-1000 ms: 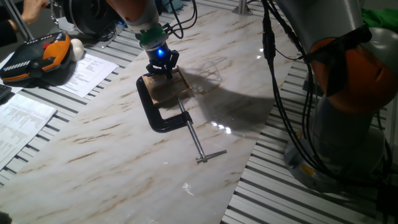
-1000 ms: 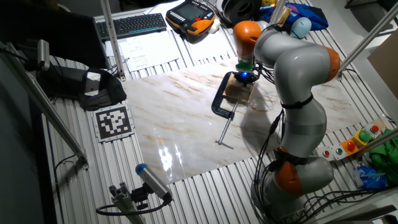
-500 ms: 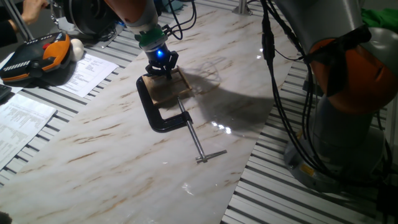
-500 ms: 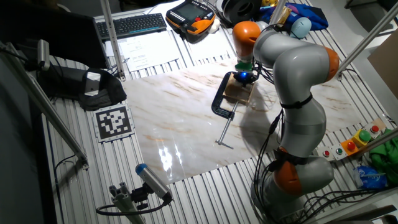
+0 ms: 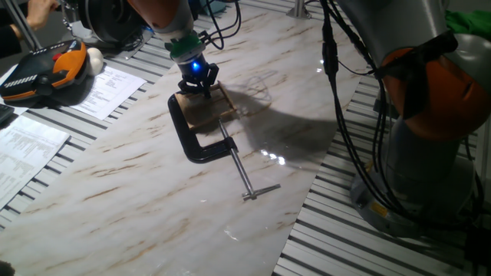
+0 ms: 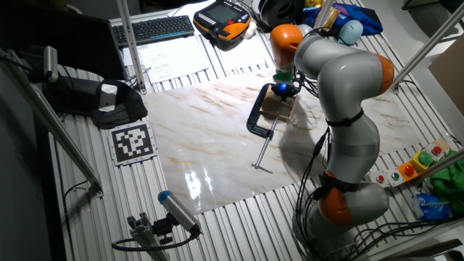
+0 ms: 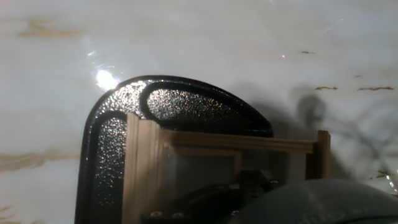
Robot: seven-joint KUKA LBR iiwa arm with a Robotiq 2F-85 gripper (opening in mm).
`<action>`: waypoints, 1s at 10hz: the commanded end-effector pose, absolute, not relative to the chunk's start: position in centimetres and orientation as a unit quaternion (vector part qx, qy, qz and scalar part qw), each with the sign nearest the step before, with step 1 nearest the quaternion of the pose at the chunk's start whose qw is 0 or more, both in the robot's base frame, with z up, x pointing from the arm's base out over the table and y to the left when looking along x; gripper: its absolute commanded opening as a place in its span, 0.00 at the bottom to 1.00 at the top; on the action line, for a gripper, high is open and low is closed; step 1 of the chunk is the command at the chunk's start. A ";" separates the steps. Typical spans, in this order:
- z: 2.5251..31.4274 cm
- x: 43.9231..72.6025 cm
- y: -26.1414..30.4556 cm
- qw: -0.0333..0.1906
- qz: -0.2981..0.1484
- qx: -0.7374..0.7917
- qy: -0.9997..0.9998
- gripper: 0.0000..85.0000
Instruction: Open a sliding window
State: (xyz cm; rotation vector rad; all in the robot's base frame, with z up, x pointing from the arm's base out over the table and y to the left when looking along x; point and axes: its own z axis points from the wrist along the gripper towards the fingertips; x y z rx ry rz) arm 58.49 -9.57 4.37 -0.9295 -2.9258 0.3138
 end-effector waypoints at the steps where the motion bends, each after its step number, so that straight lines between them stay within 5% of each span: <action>1: 4.4 58.5 -9.6 0.027 0.101 -0.301 -0.948 0.00; 10: 8.2 55.7 -8.8 0.049 0.104 -0.309 -0.944 0.00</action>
